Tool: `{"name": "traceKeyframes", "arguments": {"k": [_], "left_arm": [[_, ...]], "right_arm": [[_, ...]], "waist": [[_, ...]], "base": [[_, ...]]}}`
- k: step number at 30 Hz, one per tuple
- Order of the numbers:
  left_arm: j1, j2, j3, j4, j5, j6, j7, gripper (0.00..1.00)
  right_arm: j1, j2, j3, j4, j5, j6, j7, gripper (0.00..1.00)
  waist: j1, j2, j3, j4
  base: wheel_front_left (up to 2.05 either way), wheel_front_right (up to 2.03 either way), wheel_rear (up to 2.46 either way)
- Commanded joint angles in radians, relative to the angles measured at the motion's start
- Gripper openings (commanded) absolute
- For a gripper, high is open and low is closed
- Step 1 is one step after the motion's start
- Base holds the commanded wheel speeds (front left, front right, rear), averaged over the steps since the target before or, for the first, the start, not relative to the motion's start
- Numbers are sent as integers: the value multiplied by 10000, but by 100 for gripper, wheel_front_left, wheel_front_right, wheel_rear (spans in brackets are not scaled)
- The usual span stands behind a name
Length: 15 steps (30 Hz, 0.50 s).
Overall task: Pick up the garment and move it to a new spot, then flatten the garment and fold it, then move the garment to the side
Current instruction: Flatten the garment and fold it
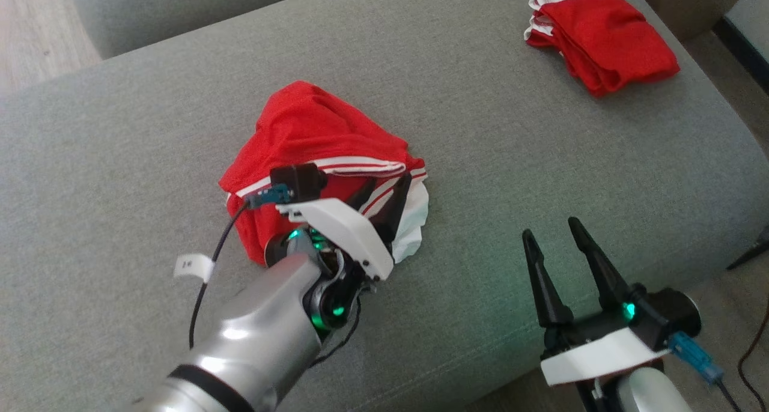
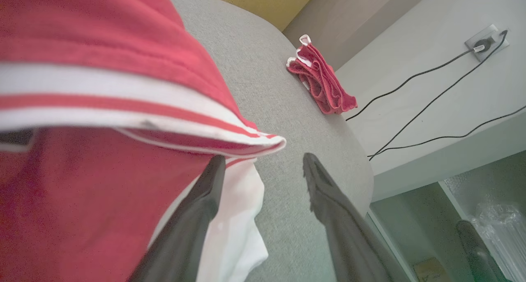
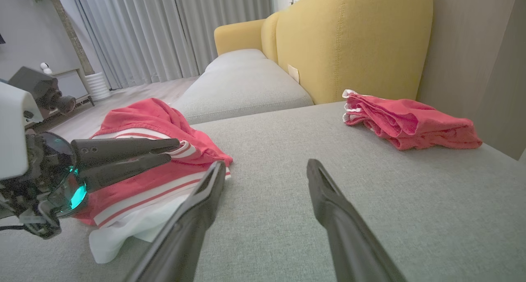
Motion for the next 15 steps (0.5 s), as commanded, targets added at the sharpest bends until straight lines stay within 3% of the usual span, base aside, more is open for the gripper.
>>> {"name": "traceKeyframes", "arguments": {"k": [1, 13, 14, 15], "left_arm": [[-578, 5, 176, -174, -161, 55, -145, 100], [-1697, 5, -474, 894, -1345, 632, -481, 100], [-1755, 5, -544, 960, -1398, 620, -498, 30], [-1795, 5, -586, 1003, -1477, 582, -517, 0]], "right_arm": [[-383, -89, 249, -396, -49, -9, -111, 100], [-625, -27, 383, -463, -72, -9, -111, 100], [-640, -25, 382, -471, -72, -9, -111, 100], [-652, -23, 377, -477, -71, -9, -111, 100]], "waist": [[-1, 0, 39, -20], [-1, 0, 331, -127], [-1, 0, 345, -122], [-1, 0, 349, -110]], "base": [[0, 0, 0], [0, 0, 0], [0, 0, 0], [0, 0, 0]]}}
